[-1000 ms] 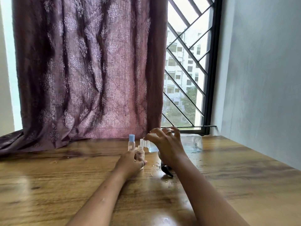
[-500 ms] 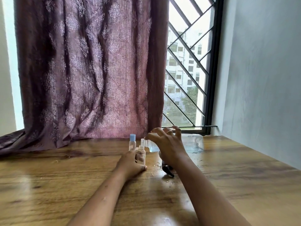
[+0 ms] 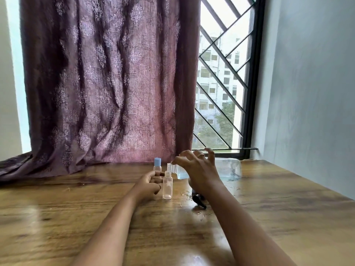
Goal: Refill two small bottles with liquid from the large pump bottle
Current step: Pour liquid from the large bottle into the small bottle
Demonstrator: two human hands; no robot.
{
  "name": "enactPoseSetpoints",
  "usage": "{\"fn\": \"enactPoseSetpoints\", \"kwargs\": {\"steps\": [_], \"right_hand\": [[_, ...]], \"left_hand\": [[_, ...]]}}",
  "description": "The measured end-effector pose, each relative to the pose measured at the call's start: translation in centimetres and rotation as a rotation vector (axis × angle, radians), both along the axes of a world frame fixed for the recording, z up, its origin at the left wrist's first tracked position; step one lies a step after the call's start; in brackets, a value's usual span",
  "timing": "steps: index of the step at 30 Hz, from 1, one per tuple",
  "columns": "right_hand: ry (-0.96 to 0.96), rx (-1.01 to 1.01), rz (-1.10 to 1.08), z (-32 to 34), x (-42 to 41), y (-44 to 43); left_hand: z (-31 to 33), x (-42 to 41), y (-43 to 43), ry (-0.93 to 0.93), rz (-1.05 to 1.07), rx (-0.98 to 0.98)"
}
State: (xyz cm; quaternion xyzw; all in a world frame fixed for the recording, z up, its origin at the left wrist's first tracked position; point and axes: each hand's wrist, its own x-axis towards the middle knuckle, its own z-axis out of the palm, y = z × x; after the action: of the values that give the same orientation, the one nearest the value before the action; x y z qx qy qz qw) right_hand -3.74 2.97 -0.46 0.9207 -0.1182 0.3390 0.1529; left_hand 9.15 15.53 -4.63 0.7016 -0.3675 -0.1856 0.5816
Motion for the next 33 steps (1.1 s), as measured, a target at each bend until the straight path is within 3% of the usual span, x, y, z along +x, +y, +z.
{"fn": "enactPoseSetpoints", "kwargs": {"steps": [10,33], "right_hand": [[-0.015,-0.01,-0.003,0.06,0.02,0.15],[0.025,0.009,0.002,0.83,0.04,0.43]], "left_hand": [[-0.03,-0.22,-0.12,-0.003,-0.024,-0.188],[-0.42,-0.02,-0.42,-0.073,-0.005,-0.236]]}}
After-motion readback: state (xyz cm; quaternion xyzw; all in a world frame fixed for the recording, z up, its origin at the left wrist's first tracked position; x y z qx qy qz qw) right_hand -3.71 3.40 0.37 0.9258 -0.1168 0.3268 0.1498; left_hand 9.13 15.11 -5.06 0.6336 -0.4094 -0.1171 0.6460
